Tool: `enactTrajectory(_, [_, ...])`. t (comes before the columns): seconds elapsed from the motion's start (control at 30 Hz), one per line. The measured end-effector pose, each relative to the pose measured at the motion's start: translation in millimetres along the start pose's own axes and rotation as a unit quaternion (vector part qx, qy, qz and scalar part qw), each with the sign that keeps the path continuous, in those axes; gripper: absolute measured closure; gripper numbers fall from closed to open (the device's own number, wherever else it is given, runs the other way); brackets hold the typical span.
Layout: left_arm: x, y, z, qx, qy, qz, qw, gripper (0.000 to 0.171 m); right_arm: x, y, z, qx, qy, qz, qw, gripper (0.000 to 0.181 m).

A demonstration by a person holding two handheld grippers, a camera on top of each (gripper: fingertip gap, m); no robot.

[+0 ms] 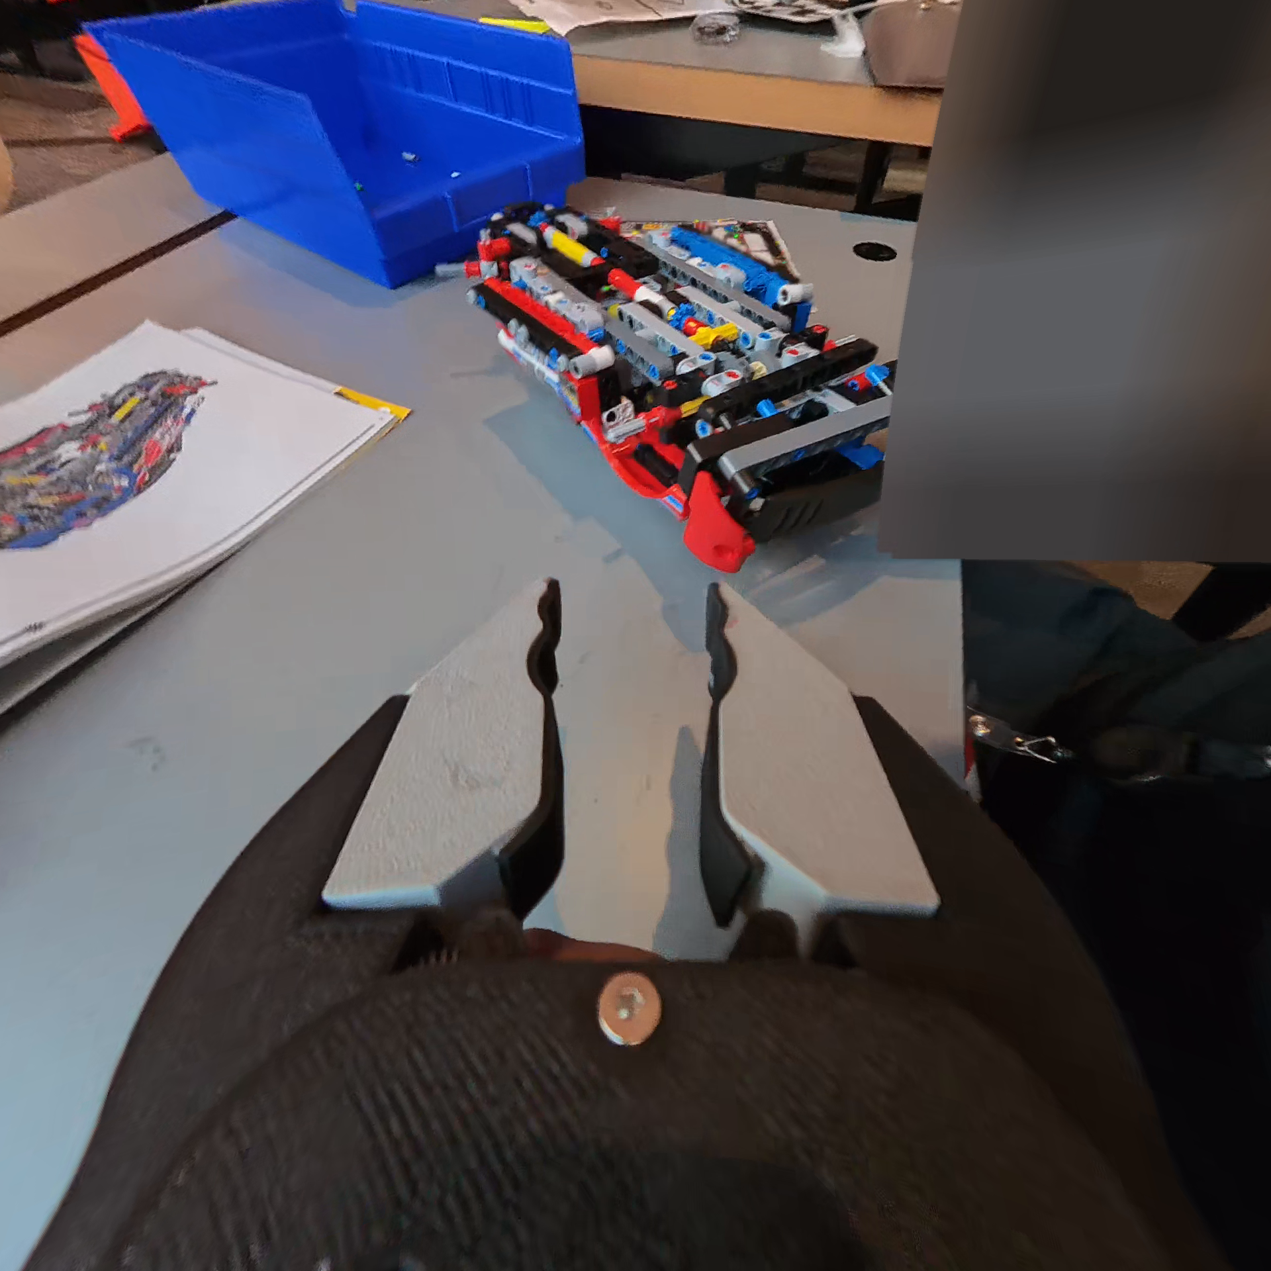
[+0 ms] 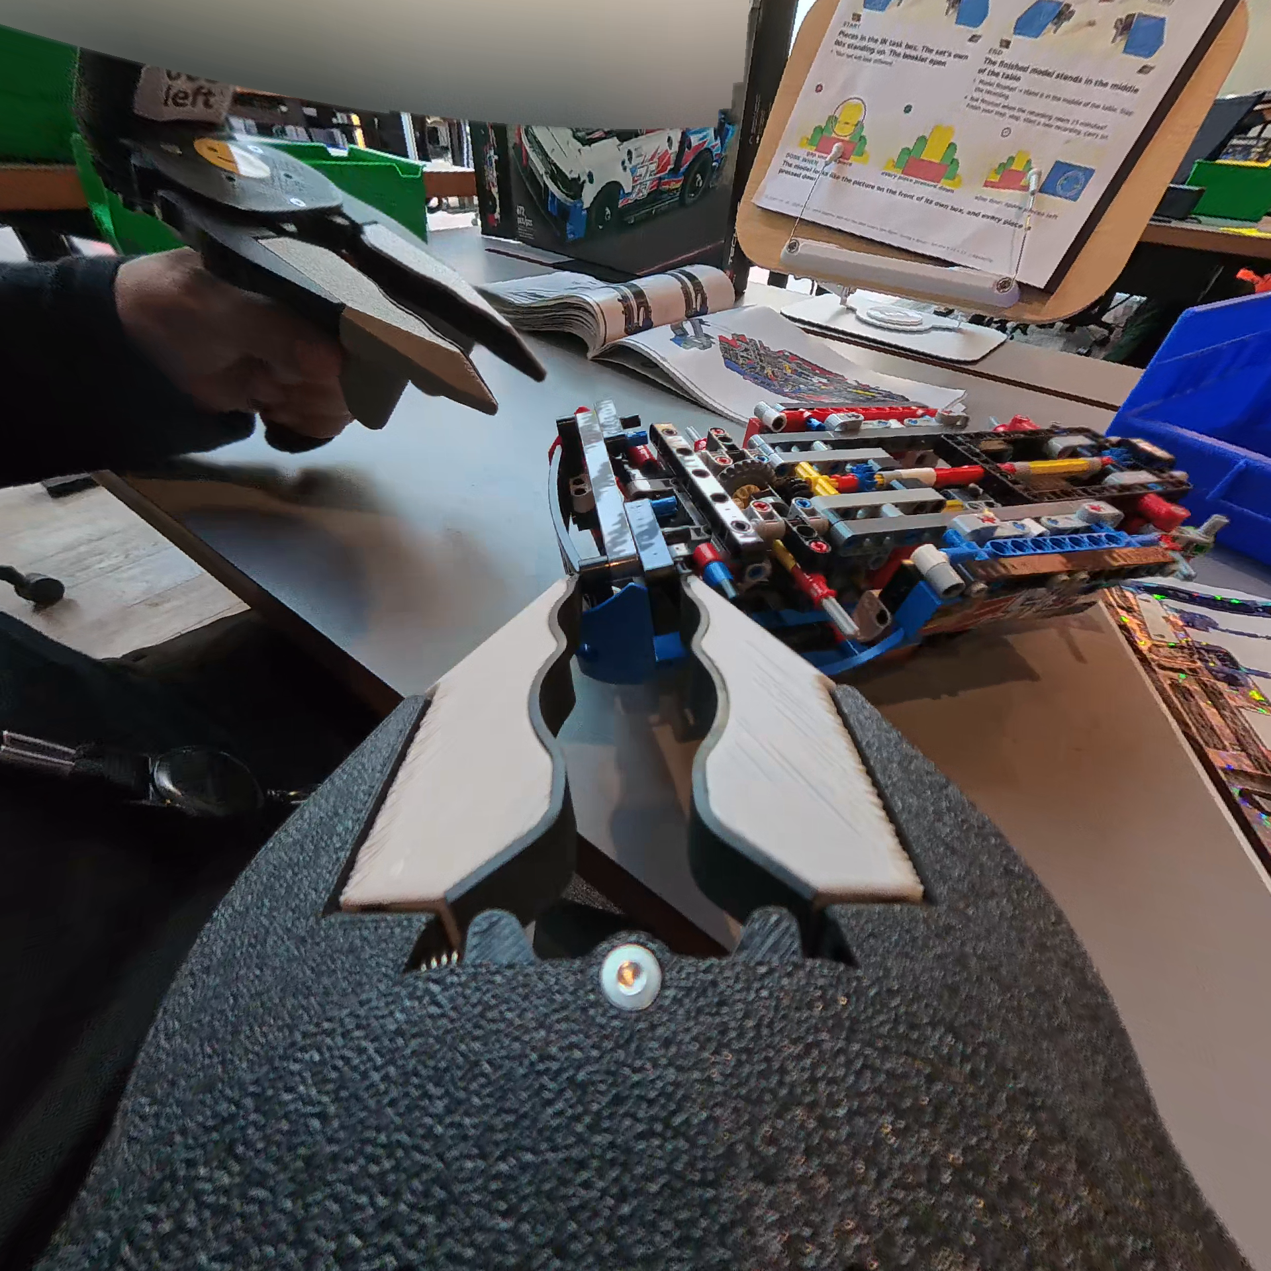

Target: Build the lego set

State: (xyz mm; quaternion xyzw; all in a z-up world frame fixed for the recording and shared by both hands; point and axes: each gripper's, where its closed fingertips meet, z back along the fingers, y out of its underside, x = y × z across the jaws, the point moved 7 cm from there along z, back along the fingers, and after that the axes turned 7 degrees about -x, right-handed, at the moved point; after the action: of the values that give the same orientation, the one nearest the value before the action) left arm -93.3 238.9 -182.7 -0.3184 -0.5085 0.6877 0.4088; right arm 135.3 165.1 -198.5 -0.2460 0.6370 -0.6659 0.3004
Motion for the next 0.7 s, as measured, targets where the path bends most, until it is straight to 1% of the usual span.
enactTrajectory(0.1, [10, 11, 6, 0.005, -0.020, 0.005, 1.000, 0.133, 2, -2, -1, 0.001, -0.004, 0.017, 1.000, 0.153])
enactTrajectory(0.2, [14, 10, 9, -0.011, -0.007, 0.018, 1.000, 0.133, 2, -7, 0, -0.002, -0.005, 0.027, 1.000, 0.154])
enactTrajectory(0.37, [37, 11, 11, -0.002, -0.040, -0.013, 0.999, 0.135, 1, -15, -1, -0.008, -0.010, 0.035, 0.999, 0.154])
enactTrajectory(0.57, [58, 6, 1, -0.022, 0.002, 0.031, 0.999, 0.134, -1, -18, -5, 0.003, -0.025, 0.035, 0.999, 0.154])
enactTrajectory(0.7, [69, 4, -8, -0.019, 0.021, 0.051, 0.998, 0.137, -6, -20, -7, 0.003, -0.028, 0.009, 1.000, 0.154])
